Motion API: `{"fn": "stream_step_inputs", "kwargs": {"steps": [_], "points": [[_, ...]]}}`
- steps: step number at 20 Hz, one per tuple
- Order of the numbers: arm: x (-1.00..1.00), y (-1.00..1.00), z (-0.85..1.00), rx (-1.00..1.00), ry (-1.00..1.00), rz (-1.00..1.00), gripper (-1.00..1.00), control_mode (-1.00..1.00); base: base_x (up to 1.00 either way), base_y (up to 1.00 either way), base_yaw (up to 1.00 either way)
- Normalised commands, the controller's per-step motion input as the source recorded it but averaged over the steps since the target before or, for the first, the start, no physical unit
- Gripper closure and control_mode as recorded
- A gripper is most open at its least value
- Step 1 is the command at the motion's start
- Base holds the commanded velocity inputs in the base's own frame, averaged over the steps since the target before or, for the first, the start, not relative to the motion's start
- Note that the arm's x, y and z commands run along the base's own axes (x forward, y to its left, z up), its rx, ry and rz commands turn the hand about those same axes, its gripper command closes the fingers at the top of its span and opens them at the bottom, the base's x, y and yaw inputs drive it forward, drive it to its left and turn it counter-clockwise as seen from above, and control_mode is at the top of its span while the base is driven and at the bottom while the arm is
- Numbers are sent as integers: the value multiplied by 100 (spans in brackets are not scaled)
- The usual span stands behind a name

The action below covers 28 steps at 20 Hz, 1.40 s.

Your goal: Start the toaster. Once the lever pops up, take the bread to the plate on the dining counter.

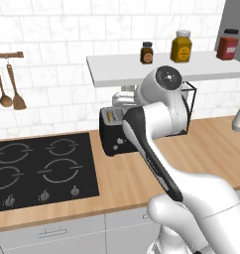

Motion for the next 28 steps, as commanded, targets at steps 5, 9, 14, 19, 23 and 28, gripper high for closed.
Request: {"fn": "stream_step_inputs", "kwargs": {"steps": [5, 9, 14, 19, 23, 28], "points": [[0, 0, 0, 0, 0, 0, -100, -100, 0, 0, 0], [0, 0, 0, 0, 0, 0, -100, -100, 0, 0, 0], [0, 0, 0, 0, 0, 0, -100, -100, 0, 0, 0], [0, 0, 0, 0, 0, 0, -100, -100, 0, 0, 0], [0, 0, 0, 0, 0, 0, -100, -100, 0, 0, 0], [0, 0, 0, 0, 0, 0, -100, -100, 0, 0, 0]]}}
